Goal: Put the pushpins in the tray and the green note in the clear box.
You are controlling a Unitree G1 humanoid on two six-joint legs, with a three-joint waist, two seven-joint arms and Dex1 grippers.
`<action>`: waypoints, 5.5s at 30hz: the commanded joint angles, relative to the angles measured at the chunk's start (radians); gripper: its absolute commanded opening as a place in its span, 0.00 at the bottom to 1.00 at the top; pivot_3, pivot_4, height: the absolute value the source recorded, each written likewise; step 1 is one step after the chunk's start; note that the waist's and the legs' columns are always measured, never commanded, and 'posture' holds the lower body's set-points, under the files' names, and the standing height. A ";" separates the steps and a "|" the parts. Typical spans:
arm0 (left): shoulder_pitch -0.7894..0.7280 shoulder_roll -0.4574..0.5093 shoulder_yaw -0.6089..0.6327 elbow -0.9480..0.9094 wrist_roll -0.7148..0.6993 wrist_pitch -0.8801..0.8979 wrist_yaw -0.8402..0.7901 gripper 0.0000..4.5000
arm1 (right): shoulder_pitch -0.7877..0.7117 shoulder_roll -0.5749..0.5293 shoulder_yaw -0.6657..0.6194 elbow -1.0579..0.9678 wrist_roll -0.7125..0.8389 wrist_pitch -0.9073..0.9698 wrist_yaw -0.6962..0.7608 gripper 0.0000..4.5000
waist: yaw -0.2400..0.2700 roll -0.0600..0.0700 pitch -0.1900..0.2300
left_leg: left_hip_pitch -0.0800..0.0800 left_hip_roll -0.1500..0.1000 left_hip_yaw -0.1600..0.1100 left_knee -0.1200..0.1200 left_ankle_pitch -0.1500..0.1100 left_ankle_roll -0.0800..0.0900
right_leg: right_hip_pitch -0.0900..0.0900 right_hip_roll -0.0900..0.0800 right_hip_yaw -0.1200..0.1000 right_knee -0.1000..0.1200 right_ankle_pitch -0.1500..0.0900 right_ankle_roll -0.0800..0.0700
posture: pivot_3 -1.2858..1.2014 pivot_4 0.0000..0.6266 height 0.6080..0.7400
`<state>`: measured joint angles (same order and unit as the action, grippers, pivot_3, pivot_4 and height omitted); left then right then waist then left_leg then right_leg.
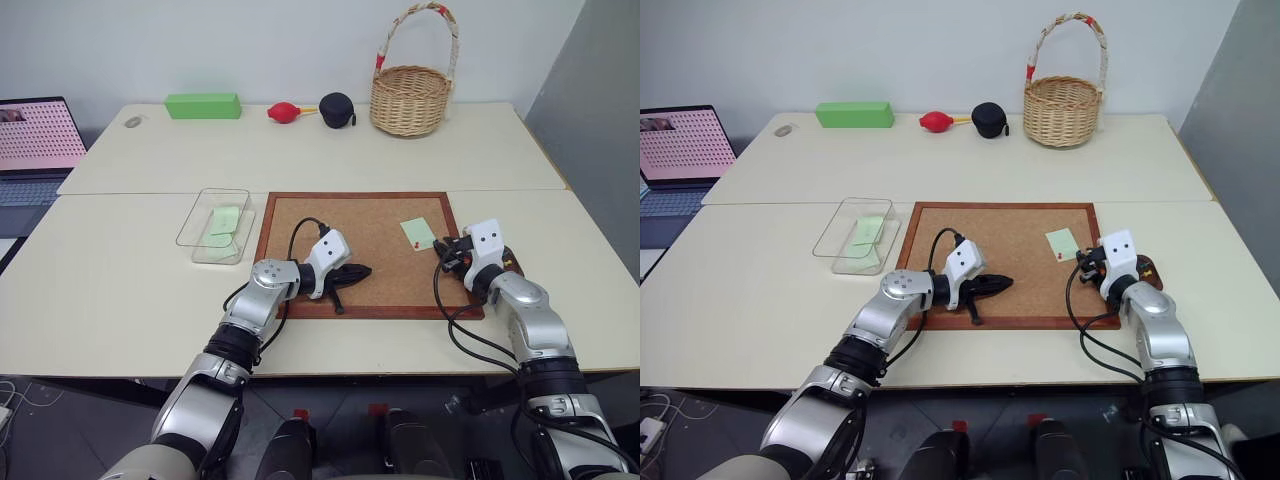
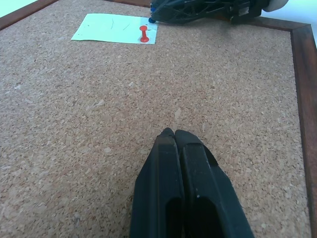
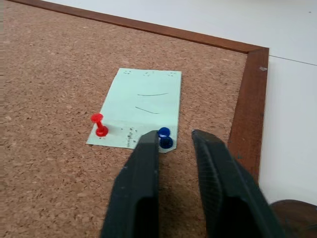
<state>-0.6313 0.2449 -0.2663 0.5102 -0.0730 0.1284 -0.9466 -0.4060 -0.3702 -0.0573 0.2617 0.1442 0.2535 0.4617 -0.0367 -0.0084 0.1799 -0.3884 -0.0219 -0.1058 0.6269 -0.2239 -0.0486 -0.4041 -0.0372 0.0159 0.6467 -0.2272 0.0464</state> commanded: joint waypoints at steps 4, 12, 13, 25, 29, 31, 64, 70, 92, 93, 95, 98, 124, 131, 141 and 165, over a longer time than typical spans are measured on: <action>0.047 0.012 -0.032 0.038 0.035 0.045 -0.009 0.00 | -0.011 0.002 -0.012 -0.048 0.019 0.009 0.008 0.01 | 0.000 0.000 0.000 | 0.000 0.000 0.000 0.000 0.000 0.000 | 0.000 0.000 0.000 0.000 0.000 0.000 | 0.52 0.24 1.00; 0.040 0.008 -0.037 0.053 0.042 0.048 -0.004 0.00 | -0.001 0.005 -0.047 -0.142 0.055 0.026 0.002 0.01 | 0.001 0.000 0.000 | 0.000 0.000 0.000 0.000 0.000 0.000 | 0.000 0.000 0.000 0.000 0.000 0.000 | 0.52 0.24 1.00; 0.040 0.008 -0.037 0.054 0.043 0.048 -0.003 0.00 | 0.001 0.006 -0.054 -0.156 0.062 0.029 -0.002 0.01 | 0.001 0.000 0.000 | 0.000 0.000 0.000 0.000 0.000 0.000 | 0.000 0.000 0.000 0.000 0.000 0.000 | 0.52 0.24 1.00; 0.030 0.003 -0.044 0.076 0.052 0.047 0.000 0.00 | 0.040 -0.034 -0.102 -0.298 0.107 0.107 -0.011 0.01 | 0.002 0.000 0.000 | 0.000 0.000 0.000 0.000 0.000 0.000 | 0.000 0.000 0.000 0.000 0.000 0.000 | 0.52 0.24 1.00; 0.034 0.003 -0.045 0.072 0.052 0.047 0.000 0.00 | 0.084 -0.104 -0.143 -0.362 0.132 0.160 0.026 0.01 | 0.005 0.000 0.000 | 0.000 0.000 0.000 0.000 0.000 0.000 | 0.000 0.000 0.000 0.000 0.000 0.000 | 0.52 0.24 1.00; 0.035 0.003 -0.045 0.073 0.051 0.046 0.000 0.00 | 0.128 -0.155 -0.164 -0.398 0.154 0.191 0.061 0.01 | 0.006 0.000 0.000 | 0.000 0.000 0.000 0.000 0.000 0.000 | 0.001 0.000 0.000 -0.001 0.000 0.000 | 0.52 0.24 1.00; 0.039 0.008 -0.053 0.079 0.058 0.031 -0.014 0.00 | 0.261 -0.315 -0.208 -0.439 0.151 0.337 0.089 0.64 | 0.005 0.002 -0.004 | 0.000 0.000 0.000 0.000 0.000 0.000 | 0.001 0.000 0.000 -0.001 0.000 0.000 | 0.52 0.24 1.00; 0.036 0.011 -0.053 0.082 0.058 0.029 -0.019 0.00 | 0.188 -0.236 -0.174 -0.495 0.229 0.320 0.116 0.64 | 0.003 0.001 -0.004 | 0.000 0.000 0.000 0.000 0.000 0.000 | 0.001 0.000 0.000 -0.001 0.000 0.000 | 0.52 0.24 1.00; 0.039 0.017 -0.045 0.069 0.051 0.038 -0.012 0.00 | -0.109 0.020 0.060 0.050 0.014 0.038 0.039 0.56 | 0.001 0.001 -0.004 | 0.001 0.000 0.000 -0.001 0.000 0.000 | 0.000 0.000 0.000 -0.001 0.000 0.000 | 0.52 0.24 1.00; 0.039 0.016 -0.045 0.069 0.051 0.038 -0.011 0.00 | -0.110 0.020 0.059 0.055 0.011 0.033 0.039 0.55 | 0.001 0.001 -0.004 | 0.001 0.000 0.000 -0.001 0.000 0.000 | 0.000 0.000 0.000 -0.001 0.000 0.000 | 0.52 0.24 1.00; 0.039 0.014 -0.046 0.068 0.050 0.038 -0.011 0.00 | -0.110 0.020 0.058 0.063 0.010 0.026 0.038 0.46 | 0.001 0.001 -0.004 | 0.001 0.000 0.000 -0.001 0.000 0.000 | 0.000 0.000 0.000 -0.001 0.000 0.000 | 0.52 0.24 1.00; 0.040 0.013 -0.046 0.065 0.049 0.039 -0.012 0.00 | -0.107 0.023 0.052 0.062 0.013 0.024 0.041 0.32 | 0.001 0.001 -0.005 | 0.001 0.000 0.000 -0.001 0.000 0.000 | 0.000 0.000 0.000 0.000 0.000 0.000 | 0.52 0.24 1.00; 0.028 -0.034 0.077 0.011 -0.038 -0.048 0.059 0.00 | -0.118 -0.014 0.071 -0.231 0.047 0.089 0.124 0.00 | 0.005 0.001 -0.004 | 0.000 0.000 0.000 0.000 0.000 0.000 | 0.000 0.000 0.000 -0.001 0.000 0.000 | 0.52 0.24 1.00; 0.022 -0.021 0.148 -0.104 -0.116 -0.027 0.043 0.21 | -0.115 -0.028 0.074 -0.287 0.054 0.126 0.139 0.00 | 0.002 0.000 -0.003 | -0.003 0.000 -0.001 -0.001 0.000 0.000 | -0.003 0.000 -0.001 0.000 0.000 0.000 | 0.52 0.24 1.00; -0.052 -0.022 0.134 -0.098 -0.092 -0.105 0.027 0.64 | -0.112 -0.036 0.087 -0.369 0.067 0.208 0.167 0.00 | 0.005 0.000 -0.002 | -0.006 0.000 -0.002 0.000 0.000 0.000 | -0.003 0.000 -0.002 -0.002 0.000 0.000 | 0.52 0.24 1.00; -0.351 -0.138 0.126 0.477 0.020 -0.403 0.011 0.66 | -0.138 -0.018 0.113 -0.580 0.154 0.520 0.110 0.00 | 0.004 -0.006 0.002 | -0.009 -0.001 -0.002 0.000 0.000 0.000 | -0.007 0.000 -0.002 -0.002 0.000 0.000 | 0.52 0.24 1.00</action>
<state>-0.9552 0.1086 -0.1528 0.9757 -0.0527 -0.2527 -0.9235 -0.5237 -0.3932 0.0624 -0.2741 0.2788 0.7739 0.5820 -0.0332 -0.0141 0.1817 -0.3972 -0.0225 -0.1082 0.6268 -0.2240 -0.0485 -0.4107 -0.0374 0.0132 0.6451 -0.2273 0.0465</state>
